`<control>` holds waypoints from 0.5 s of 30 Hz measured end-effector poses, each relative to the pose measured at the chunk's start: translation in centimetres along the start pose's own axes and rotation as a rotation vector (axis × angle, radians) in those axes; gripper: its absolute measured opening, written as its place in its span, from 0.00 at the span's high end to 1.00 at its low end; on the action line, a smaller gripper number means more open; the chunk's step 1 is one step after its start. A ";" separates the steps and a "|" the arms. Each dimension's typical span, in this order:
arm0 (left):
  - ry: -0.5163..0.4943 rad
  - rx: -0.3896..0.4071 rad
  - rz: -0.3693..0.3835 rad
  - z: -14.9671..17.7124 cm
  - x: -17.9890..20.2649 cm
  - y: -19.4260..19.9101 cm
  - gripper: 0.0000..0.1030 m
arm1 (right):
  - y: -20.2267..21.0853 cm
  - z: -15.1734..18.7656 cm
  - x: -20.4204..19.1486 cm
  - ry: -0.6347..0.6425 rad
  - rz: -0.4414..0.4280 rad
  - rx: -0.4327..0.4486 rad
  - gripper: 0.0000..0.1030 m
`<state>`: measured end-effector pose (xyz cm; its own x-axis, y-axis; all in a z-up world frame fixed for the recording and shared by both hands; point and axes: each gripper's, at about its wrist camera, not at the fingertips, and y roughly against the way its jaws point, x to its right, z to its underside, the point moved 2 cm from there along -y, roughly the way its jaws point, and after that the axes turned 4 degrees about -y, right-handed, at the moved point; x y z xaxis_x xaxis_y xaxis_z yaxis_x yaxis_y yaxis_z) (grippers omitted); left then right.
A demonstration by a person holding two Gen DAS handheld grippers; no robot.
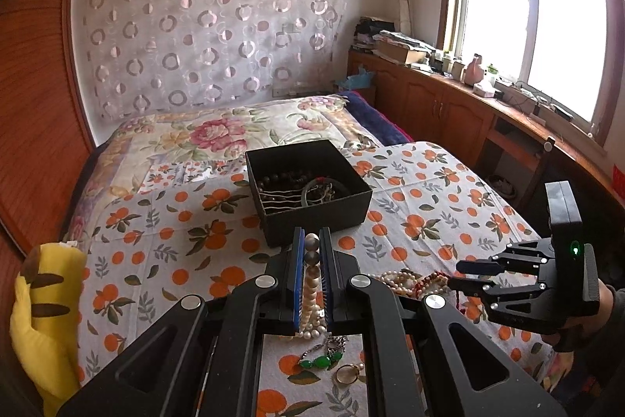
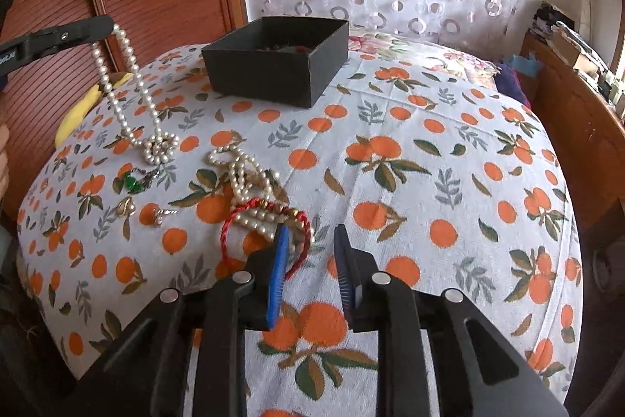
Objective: Organize jewelry
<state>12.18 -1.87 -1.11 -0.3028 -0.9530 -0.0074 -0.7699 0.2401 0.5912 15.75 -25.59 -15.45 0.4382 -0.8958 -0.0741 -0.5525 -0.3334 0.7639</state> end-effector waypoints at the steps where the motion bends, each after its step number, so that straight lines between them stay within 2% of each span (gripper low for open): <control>1: 0.000 0.000 0.000 0.0 0.0 0.0 0.93 | 0.0 0.2 0.0 0.001 -0.003 -0.007 0.75; 6: -0.004 -0.005 0.002 0.3 0.1 -0.5 0.93 | -0.7 0.7 -0.4 0.009 -0.002 -0.055 0.75; 9: -0.003 -0.004 0.002 0.2 0.1 -0.5 0.93 | -0.6 0.7 -0.7 0.034 0.012 -0.054 0.75; 10: -0.003 -0.004 0.002 0.3 0.1 -0.6 0.93 | -0.6 0.7 -0.7 0.034 0.017 -0.054 0.84; 11: -0.004 -0.005 0.002 0.2 0.1 -0.5 0.93 | -0.6 0.7 -0.6 0.036 0.020 -0.055 0.96; 15: -0.005 0.003 0.001 0.1 0.2 -0.5 0.93 | -0.3 0.6 0.0 0.026 0.003 -0.044 0.97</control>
<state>12.42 -2.12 -1.45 -0.3062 -0.9519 -0.0113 -0.7717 0.2412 0.5884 15.47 -25.67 -16.06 0.4553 -0.8886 -0.0552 -0.5227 -0.3169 0.7914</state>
